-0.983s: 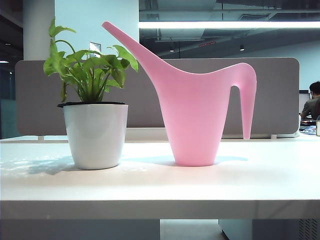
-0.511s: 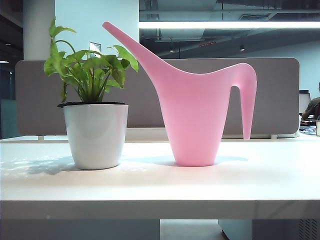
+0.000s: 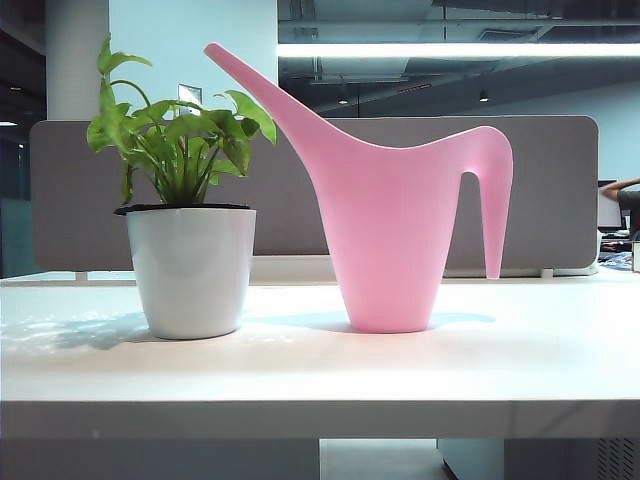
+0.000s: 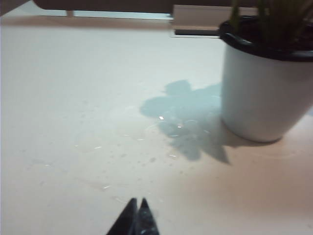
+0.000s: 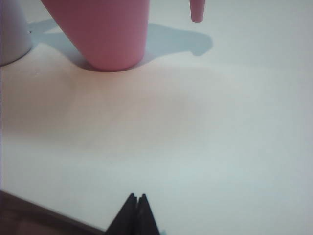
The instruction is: Pick up the watering can from the table, water the potted plant, and put the can back.
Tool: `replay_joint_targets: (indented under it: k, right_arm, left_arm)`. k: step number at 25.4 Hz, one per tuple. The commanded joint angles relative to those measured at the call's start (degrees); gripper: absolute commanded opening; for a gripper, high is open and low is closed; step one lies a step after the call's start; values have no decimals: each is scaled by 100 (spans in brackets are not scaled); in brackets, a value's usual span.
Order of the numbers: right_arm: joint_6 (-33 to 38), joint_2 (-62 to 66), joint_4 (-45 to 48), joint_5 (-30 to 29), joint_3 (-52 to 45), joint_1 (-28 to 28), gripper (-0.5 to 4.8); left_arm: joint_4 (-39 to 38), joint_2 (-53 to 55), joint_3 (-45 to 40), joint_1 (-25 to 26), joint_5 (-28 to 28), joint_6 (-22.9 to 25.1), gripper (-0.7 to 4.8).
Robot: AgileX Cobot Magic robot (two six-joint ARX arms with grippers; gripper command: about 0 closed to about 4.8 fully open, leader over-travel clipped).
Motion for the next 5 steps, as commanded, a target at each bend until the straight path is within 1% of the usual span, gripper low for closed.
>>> replay_joint_targets:
  k: [1,5]
  right_arm:
    - [7,-4,61,2,-4,-4,-5]
    - [7,-4,61,4,-4,-4,-5]
  left_arm:
    - [46,4,-26,-85,24,22,3]
    - [46,4,-26,-85,22,22,3]
